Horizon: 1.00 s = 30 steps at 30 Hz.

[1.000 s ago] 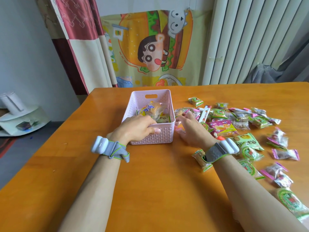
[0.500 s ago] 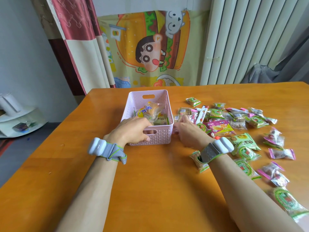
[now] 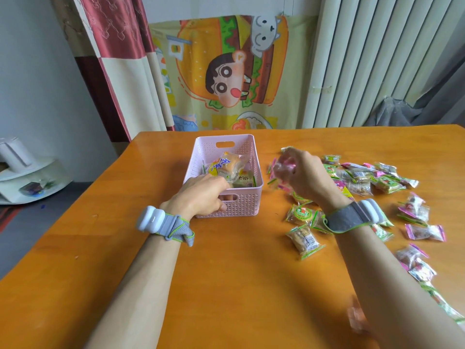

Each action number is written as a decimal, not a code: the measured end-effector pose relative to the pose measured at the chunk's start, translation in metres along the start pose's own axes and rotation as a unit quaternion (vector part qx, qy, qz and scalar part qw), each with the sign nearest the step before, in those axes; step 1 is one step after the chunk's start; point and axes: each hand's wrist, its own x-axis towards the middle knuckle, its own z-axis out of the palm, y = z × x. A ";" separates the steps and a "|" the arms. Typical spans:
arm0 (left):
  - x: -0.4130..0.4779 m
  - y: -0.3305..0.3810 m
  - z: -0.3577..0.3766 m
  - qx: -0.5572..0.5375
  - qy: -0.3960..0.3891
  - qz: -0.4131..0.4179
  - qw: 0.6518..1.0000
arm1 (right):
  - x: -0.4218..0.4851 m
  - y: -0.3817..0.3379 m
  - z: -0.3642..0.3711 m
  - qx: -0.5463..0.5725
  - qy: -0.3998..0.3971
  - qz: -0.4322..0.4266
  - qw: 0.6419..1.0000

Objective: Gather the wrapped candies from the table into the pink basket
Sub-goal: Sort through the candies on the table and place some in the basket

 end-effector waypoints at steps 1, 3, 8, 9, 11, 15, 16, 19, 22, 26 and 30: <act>0.000 0.001 0.001 0.000 0.001 0.001 1.000 | 0.000 -0.003 -0.003 0.025 0.027 0.007 0.999; 0.001 0.005 0.001 0.001 0.004 0.002 1.000 | 0.001 -0.011 -0.005 0.086 0.077 0.012 0.993; 0.003 0.016 0.004 0.005 0.003 0.019 1.000 | -0.003 -0.033 0.006 0.165 0.142 -0.005 0.976; 0.003 0.018 0.004 0.008 0.002 0.022 1.000 | -0.003 -0.037 0.011 0.174 0.146 -0.013 0.974; 0.004 0.021 0.005 0.017 0.003 0.027 0.999 | -0.005 -0.044 0.021 0.178 0.143 -0.023 0.973; 0.004 0.022 0.006 0.014 0.007 0.024 1.000 | -0.005 -0.044 0.032 0.118 0.052 -0.016 0.992; 0.004 0.023 0.006 0.012 0.009 0.023 1.000 | -0.005 -0.042 0.033 0.109 0.033 -0.026 0.993; 0.004 0.022 0.006 0.013 0.014 0.025 1.000 | -0.004 -0.034 0.029 0.068 0.048 -0.063 0.995; 0.003 0.022 0.005 -0.004 0.020 0.030 0.999 | 0.000 -0.019 0.021 0.032 0.072 -0.049 0.996; 0.003 0.023 0.004 -0.026 0.041 0.036 0.998 | -0.001 0.012 0.012 -0.061 0.004 -0.027 0.998; 0.006 0.022 0.007 -0.032 0.089 0.036 0.995 | -0.005 0.028 0.015 -0.130 -0.079 0.003 0.988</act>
